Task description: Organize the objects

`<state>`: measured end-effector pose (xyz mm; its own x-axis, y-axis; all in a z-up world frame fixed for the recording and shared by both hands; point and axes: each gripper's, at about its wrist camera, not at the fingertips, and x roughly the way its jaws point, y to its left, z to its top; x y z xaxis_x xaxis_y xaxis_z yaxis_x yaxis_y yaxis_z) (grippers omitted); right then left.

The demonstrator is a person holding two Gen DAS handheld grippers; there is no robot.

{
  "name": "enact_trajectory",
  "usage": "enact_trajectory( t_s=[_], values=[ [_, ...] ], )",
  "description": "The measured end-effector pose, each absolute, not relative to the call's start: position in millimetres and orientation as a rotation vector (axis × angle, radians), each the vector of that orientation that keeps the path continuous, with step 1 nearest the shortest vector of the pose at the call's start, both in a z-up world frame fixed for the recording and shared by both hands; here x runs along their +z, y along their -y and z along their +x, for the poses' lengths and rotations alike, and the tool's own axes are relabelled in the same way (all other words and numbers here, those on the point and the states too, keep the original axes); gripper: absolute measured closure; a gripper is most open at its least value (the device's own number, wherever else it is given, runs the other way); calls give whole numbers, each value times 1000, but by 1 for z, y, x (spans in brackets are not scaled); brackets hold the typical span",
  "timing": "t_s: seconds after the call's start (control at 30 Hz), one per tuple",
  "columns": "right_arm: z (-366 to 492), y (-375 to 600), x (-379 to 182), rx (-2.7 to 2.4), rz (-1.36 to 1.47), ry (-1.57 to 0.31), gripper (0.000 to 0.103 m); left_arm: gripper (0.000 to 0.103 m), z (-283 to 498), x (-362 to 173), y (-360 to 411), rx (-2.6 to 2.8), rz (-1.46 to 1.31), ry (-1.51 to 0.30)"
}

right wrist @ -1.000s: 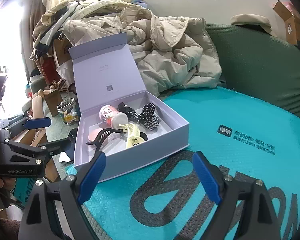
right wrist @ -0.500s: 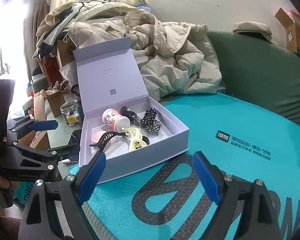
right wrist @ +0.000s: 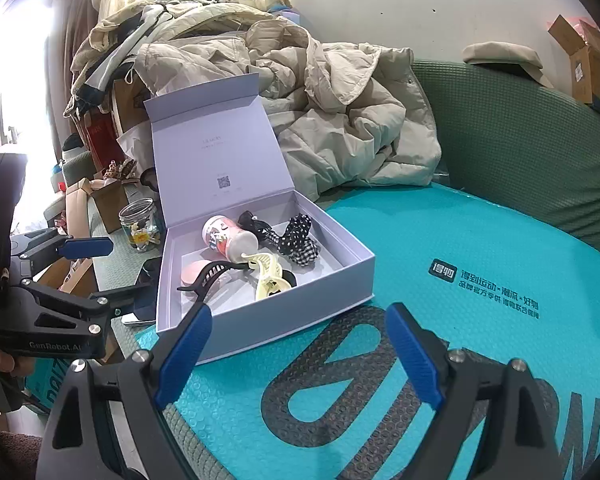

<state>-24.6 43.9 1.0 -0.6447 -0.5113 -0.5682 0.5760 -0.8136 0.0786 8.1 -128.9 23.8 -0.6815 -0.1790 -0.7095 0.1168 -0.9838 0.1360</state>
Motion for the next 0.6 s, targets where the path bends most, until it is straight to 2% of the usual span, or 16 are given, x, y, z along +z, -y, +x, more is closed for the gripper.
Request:
enact_trajectory(
  t_s=[0.6],
  values=[
    [-26, -45, 0, -2408, 802, -145, 13, 19, 9, 23, 131, -2732, 1180, 122]
  ],
)
